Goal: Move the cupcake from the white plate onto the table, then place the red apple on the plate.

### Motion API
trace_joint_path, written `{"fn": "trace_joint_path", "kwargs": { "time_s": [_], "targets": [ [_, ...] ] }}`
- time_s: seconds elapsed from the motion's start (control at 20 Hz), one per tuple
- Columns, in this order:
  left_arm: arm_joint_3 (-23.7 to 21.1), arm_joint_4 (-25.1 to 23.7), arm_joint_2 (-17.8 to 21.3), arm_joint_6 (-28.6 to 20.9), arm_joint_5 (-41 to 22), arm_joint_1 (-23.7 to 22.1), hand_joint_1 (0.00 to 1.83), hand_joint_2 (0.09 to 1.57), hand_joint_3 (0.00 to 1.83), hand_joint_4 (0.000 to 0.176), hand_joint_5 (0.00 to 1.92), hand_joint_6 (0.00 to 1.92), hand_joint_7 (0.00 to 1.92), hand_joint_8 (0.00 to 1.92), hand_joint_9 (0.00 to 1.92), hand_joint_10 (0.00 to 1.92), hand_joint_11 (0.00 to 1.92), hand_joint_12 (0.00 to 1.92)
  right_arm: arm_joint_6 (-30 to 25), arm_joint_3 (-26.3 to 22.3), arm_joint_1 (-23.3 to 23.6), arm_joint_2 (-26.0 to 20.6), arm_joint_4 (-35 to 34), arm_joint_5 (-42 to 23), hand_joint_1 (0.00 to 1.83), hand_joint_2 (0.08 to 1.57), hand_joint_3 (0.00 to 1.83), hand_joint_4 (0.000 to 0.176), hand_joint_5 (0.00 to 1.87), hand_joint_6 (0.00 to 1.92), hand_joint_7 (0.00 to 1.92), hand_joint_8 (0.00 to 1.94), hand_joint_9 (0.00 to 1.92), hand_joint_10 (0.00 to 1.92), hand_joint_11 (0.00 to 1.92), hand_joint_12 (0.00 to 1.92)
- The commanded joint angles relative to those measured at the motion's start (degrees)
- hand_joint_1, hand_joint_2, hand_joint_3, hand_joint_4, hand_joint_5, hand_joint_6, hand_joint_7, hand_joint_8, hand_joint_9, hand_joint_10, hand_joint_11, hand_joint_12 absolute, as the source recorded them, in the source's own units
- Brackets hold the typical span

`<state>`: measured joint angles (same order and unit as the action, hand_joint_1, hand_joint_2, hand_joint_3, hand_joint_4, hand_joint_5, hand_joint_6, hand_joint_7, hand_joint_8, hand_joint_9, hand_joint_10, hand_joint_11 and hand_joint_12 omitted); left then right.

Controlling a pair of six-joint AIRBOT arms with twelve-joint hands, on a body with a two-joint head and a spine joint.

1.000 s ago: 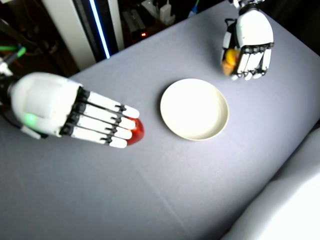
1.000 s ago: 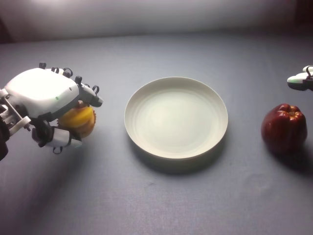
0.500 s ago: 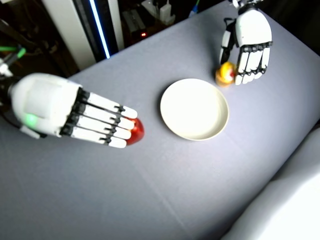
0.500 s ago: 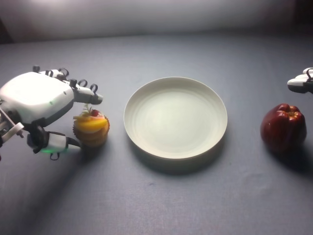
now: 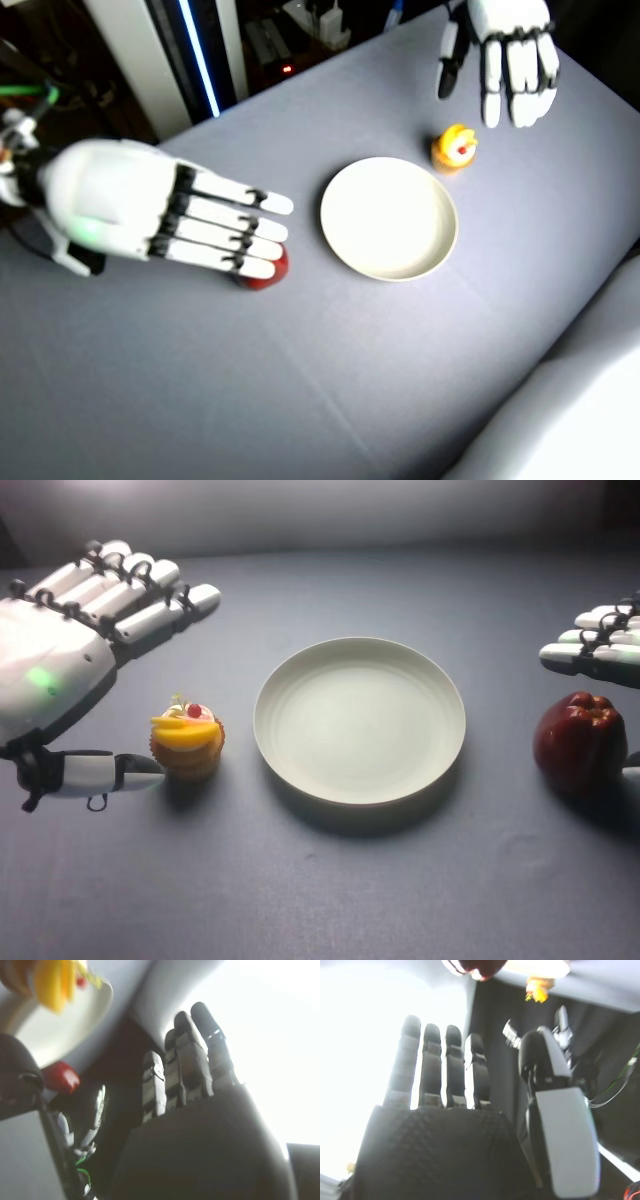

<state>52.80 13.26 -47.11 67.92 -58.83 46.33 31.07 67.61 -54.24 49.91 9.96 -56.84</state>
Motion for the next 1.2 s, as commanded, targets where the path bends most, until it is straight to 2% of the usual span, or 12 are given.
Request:
{"fn": "trace_joint_path", "kwargs": {
  "time_s": [0.0, 0.15, 0.2, 0.35, 0.45, 0.5, 0.55, 0.6, 0.65, 0.8, 0.95, 1.15],
  "targets": [
    [-0.11, -0.44, 0.61, 0.06, -8.91, -0.07, 0.85, 0.86, 0.0, 0.122, 0.11, 0.01, 0.07, 0.01, 0.05, 0.02, 0.09, 0.04, -0.32, 0.56, 1.31, 0.18, -0.65, -2.49, 0.95, 1.08, 0.0, 0.059, 0.19, 0.0, 0.21, 0.0, 0.16, 0.0, 0.17, 0.03],
    [-0.57, -0.91, 0.77, -1.07, -10.2, 0.47, 0.83, 0.86, 0.0, 0.103, 0.13, 0.0, 0.1, 0.0, 0.1, 0.01, 0.15, 0.08, -1.46, 2.86, 4.01, 1.93, 2.45, 3.39, 1.0, 1.07, 0.0, 0.047, 0.18, 0.01, 0.22, 0.01, 0.18, 0.01, 0.14, 0.02],
    [-0.68, -0.93, 0.78, -1.33, -10.59, 0.64, 0.82, 0.86, 0.0, 0.112, 0.15, 0.01, 0.12, 0.01, 0.11, 0.01, 0.16, 0.09, -2.26, 4.09, 4.91, 2.96, 3.57, 5.75, 0.94, 1.02, 0.0, 0.011, 0.21, 0.0, 0.29, 0.0, 0.27, 0.01, 0.23, 0.08],
    [-0.89, -0.77, 0.81, -2.1, -11.8, 1.27, 0.85, 0.85, 0.0, 0.091, 0.18, 0.0, 0.15, 0.0, 0.13, 0.0, 0.16, 0.12, -2.63, 6.52, 6.93, 5.51, 5.39, 10.4, 0.96, 0.95, 0.0, 0.046, 0.26, 0.0, 0.32, 0.0, 0.33, 0.01, 0.29, 0.13],
    [-1.11, -0.21, 0.85, -2.38, -12.67, 2.08, 0.88, 0.86, 0.0, 0.077, 0.19, 0.0, 0.16, 0.0, 0.14, 0.01, 0.15, 0.13, -2.63, 7.15, 7.62, 6.49, 5.74, 11.27, 1.04, 0.95, 0.0, 0.053, 0.37, 0.01, 0.48, 0.01, 0.56, 0.0, 0.31, 0.75],
    [-1.16, 0.28, 0.86, -2.49, -13.16, 2.5, 0.88, 0.86, 0.0, 0.086, 0.2, 0.01, 0.17, 0.01, 0.16, 0.01, 0.15, 0.13, -2.63, 7.17, 7.86, 6.67, 5.79, 11.25, 1.02, 0.98, 0.0, 0.0, 0.52, 0.01, 0.61, 0.02, 0.68, 0.03, 0.37, 0.91],
    [-1.16, 0.77, 0.87, -2.59, -13.59, 2.88, 0.86, 0.88, 0.0, 0.095, 0.23, 0.01, 0.2, 0.01, 0.17, 0.0, 0.12, 0.24, -2.63, 7.05, 8.03, 6.67, 5.89, 10.92, 1.13, 1.01, 0.0, 0.0, 0.71, 0.01, 0.75, 0.04, 0.8, 0.06, 0.43, 0.88],
    [-1.18, 1.54, 1.05, -3.06, -14.55, 3.72, 0.86, 0.89, 0.0, 0.103, 0.25, 0.01, 0.2, 0.0, 0.16, 0.0, 0.05, 0.4, -2.63, 6.94, 8.32, 6.64, 5.9, 10.15, 1.16, 1.08, 0.0, 0.0, 0.94, 0.74, 0.88, 0.04, 0.9, 0.08, 0.54, 0.82],
    [-1.22, 2.08, 1.24, -3.81, -15.51, 4.55, 0.83, 0.9, 0.0, 0.107, 0.25, 0.0, 0.2, 0.0, 0.16, 0.0, 0.01, 0.53, -2.63, 6.97, 8.83, 6.6, 5.9, 9.77, 1.22, 1.11, 0.0, 0.0, 1.07, 0.71, 0.91, 0.94, 1.09, 0.19, 0.69, 0.94],
    [-1.37, 2.65, 1.53, -5.14, -17.28, 5.95, 0.8, 0.92, 0.0, 0.094, 0.28, 0.0, 0.25, 0.01, 0.19, 0.01, 0.0, 0.65, -2.7, 6.97, 10.59, 6.4, 5.87, 8.35, 1.25, 1.13, 0.0, 0.0, 1.03, 0.74, 0.89, 1.35, 0.87, 1.28, 0.77, 1.56],
    [-1.41, 2.65, 1.51, -5.16, -17.31, 6.0, 0.8, 0.92, 0.0, 0.116, 0.29, 0.0, 0.27, 0.0, 0.19, 0.01, 0.0, 0.65, -2.98, 6.72, 13.13, 6.54, 5.18, 3.45, 1.26, 1.08, 0.0, 0.0, 1.18, 0.49, 0.98, 1.16, 0.94, 0.92, 0.77, 1.26],
    [-1.43, 2.59, 1.19, -5.2, -17.58, 6.0, 0.83, 0.92, 0.0, 0.111, 0.31, 0.0, 0.26, 0.0, 0.2, 0.0, 0.0, 0.64, -2.1, 9.36, 21.78, 11.66, 6.01, 1.49, 1.27, 1.1, 0.0, 0.0, 1.17, 0.43, 0.92, 1.32, 0.87, 1.12, 0.76, 1.3]
  ]
}}
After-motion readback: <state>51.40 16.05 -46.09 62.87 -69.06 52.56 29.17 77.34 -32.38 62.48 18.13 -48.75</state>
